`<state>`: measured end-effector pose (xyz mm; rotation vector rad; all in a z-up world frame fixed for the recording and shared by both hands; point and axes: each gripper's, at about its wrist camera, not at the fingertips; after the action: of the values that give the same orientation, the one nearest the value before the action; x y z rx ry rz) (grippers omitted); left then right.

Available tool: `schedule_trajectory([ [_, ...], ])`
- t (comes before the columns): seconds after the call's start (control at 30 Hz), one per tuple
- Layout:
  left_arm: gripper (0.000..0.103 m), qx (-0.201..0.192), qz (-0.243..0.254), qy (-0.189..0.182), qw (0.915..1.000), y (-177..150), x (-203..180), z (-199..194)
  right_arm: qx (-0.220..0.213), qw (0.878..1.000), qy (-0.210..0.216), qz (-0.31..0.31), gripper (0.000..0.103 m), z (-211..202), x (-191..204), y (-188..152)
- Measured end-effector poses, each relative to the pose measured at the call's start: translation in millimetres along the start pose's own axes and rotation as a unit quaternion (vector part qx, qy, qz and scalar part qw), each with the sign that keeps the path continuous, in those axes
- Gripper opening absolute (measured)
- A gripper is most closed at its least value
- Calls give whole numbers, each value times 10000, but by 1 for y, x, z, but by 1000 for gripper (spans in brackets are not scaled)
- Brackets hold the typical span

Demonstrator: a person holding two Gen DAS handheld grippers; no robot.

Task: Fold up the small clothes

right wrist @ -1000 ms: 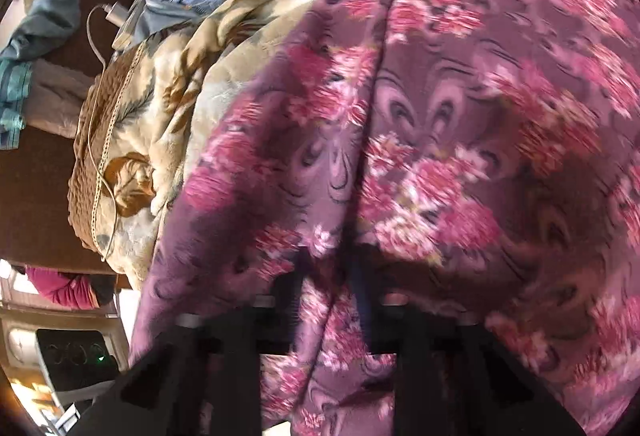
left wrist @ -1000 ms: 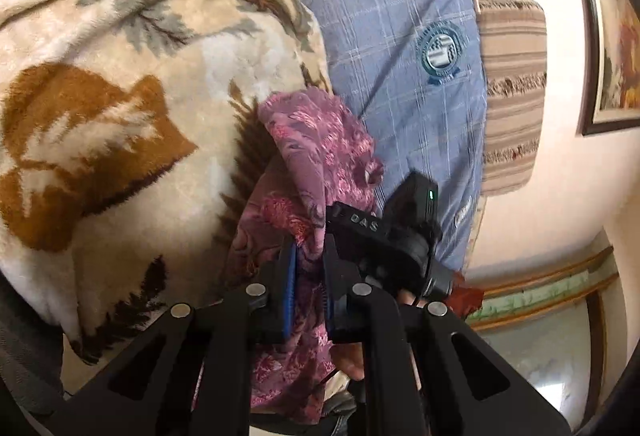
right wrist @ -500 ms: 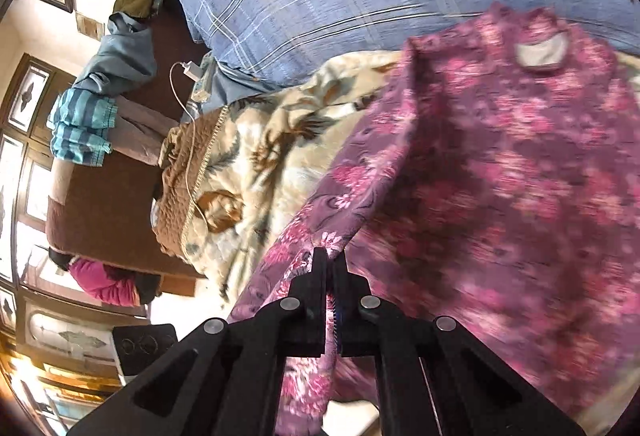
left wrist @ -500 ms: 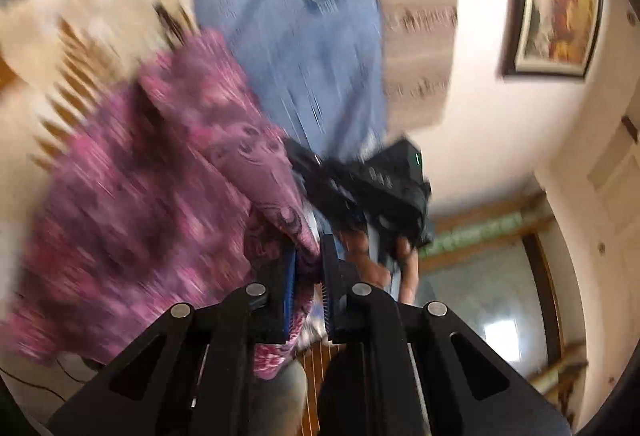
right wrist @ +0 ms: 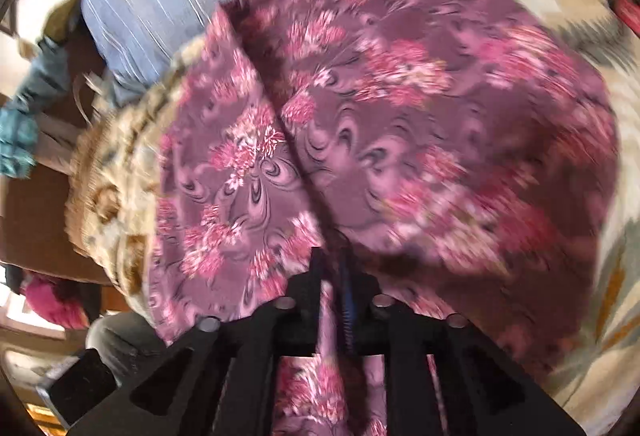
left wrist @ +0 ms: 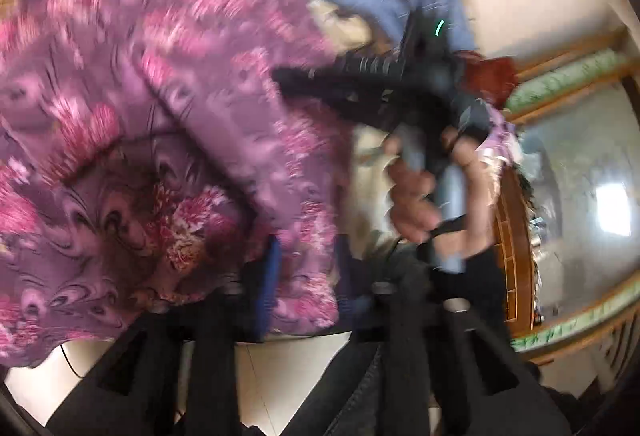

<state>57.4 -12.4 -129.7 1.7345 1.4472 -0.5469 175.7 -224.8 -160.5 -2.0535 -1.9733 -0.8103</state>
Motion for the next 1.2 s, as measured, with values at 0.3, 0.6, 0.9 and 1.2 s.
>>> schedule_trajectory([
  [0.3, 51, -1034, -38, 931, 9903, 35, 26, -54, -101, 9999, 71, -9, 55, -5, -7, -71],
  [0.6, 51, -1183, -808, 1101, 9835, 62, 54, -58, -297, 9854, -1221, -1152, 5, -30, 49, -77],
  [0.9, 51, -1074, -2218, 938, 9646, 169, 130, -57, 231, 9866, -1412, -779, 24, -28, 23, -47],
  [1.2, 49, -1292, -2715, 274, 9533, 176, 172, -39, -311, 9905, 13, -1338, 64, -44, 118, 95],
])
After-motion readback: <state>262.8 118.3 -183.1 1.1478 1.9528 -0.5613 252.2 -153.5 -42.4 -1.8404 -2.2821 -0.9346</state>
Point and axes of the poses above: each gripper's, at about its wrist camera, not at the fingertips, and z roughly the way its jaws point, x to its left, y to its top, and after that the axes turned 4 degrees about x, right-handed
